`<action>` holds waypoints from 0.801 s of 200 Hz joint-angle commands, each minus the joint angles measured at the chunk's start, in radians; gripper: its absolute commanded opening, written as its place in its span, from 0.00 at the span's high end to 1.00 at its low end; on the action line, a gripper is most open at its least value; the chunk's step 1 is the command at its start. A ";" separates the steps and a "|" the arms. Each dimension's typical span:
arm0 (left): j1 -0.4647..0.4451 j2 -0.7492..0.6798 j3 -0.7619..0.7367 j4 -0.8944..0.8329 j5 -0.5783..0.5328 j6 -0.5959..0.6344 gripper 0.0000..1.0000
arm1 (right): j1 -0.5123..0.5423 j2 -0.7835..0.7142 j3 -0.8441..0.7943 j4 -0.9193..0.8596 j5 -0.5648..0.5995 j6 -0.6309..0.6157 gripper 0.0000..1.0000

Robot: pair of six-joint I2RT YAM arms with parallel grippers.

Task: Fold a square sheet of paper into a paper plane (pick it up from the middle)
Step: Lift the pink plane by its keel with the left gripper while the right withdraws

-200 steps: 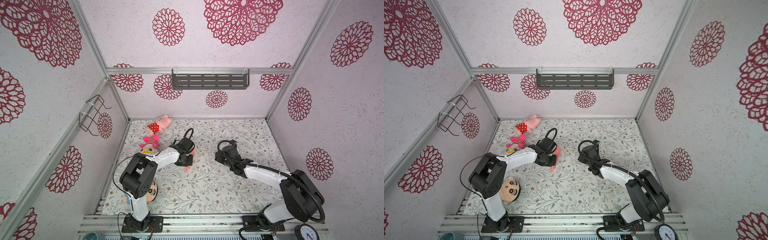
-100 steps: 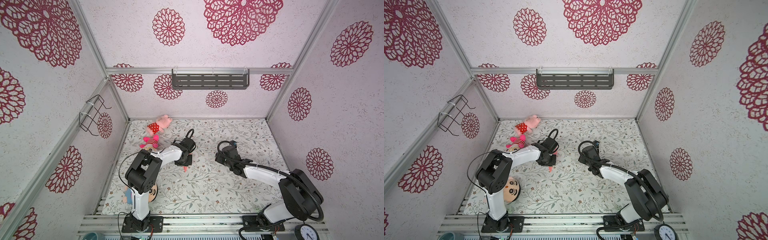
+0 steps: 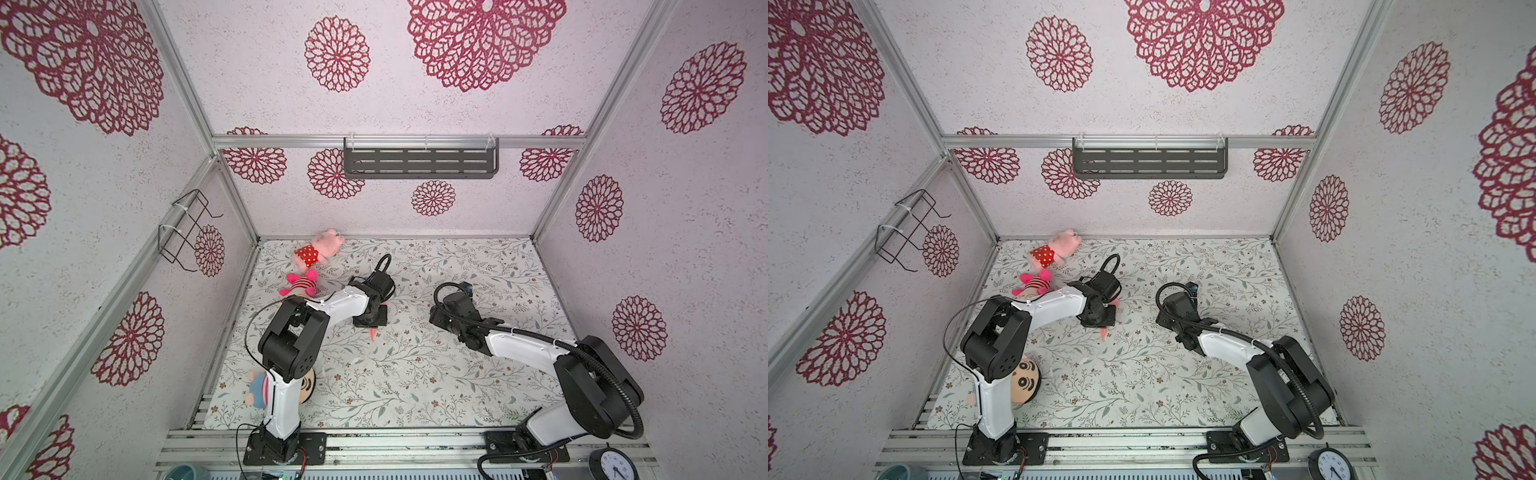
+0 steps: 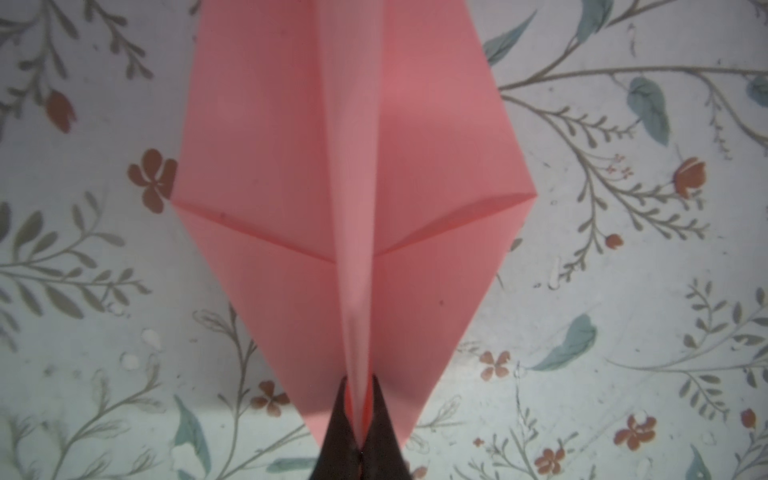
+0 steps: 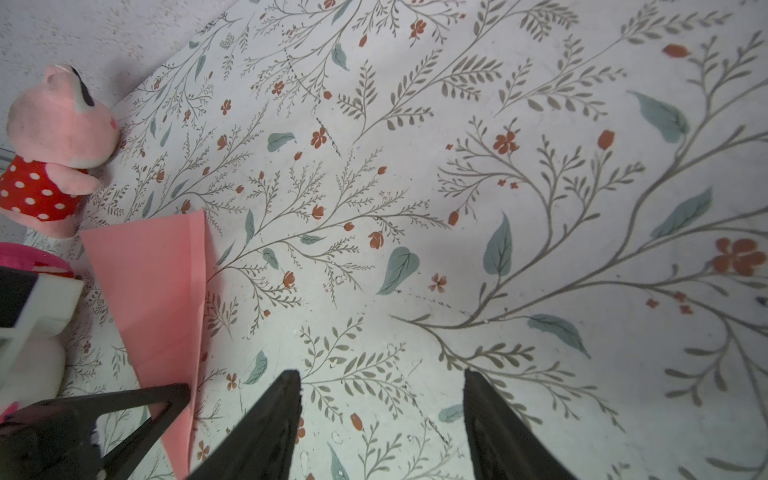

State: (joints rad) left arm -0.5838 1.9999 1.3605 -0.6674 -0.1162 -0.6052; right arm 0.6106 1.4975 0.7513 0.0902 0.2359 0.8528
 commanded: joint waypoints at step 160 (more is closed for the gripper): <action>0.001 0.457 0.749 -0.160 -0.080 0.018 0.89 | -0.061 -0.197 -0.149 0.006 0.081 -0.059 0.23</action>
State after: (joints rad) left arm -0.5842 2.4226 2.0647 -0.7982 -0.2047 -0.5728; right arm 0.5579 1.3312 0.5938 0.0780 0.3279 0.8192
